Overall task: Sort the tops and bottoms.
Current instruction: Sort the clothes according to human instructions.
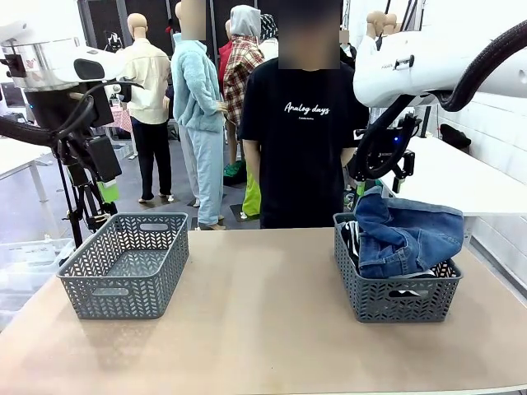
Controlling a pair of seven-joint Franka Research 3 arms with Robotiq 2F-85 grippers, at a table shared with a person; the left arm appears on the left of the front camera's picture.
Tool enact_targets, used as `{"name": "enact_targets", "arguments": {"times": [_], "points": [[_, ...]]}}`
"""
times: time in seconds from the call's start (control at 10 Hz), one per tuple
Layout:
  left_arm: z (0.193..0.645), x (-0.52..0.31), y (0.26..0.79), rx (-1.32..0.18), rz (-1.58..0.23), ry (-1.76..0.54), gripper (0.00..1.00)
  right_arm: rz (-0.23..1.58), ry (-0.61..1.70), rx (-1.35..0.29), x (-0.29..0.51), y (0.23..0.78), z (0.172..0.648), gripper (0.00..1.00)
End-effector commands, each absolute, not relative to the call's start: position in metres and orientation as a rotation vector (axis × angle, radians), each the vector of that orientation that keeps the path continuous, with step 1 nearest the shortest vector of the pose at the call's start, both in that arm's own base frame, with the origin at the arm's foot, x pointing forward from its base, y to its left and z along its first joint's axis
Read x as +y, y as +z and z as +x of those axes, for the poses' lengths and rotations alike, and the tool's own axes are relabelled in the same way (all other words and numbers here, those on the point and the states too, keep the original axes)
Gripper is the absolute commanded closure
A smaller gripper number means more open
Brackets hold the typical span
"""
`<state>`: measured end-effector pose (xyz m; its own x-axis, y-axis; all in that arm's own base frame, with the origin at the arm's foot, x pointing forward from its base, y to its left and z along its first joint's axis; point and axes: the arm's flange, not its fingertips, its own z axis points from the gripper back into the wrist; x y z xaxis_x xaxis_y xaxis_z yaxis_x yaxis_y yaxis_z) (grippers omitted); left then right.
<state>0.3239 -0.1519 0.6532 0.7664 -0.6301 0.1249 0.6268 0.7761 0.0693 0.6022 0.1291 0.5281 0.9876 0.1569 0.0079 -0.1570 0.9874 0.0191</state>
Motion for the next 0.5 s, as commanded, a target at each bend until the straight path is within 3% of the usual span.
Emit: {"name": "enact_targets", "arguments": {"times": [0.0,0.4], "points": [[0.3235,-0.1502,0.6546,-0.147,0.015,-0.702,0.0,0.019,0.162,-0.007,0.1284,0.5283,0.6022,0.0],[0.3235,-0.1502,0.6546,-0.147,0.015,-0.702,0.0,0.019,0.162,-0.007,0.1284,0.5283,0.6022,0.0]]}}
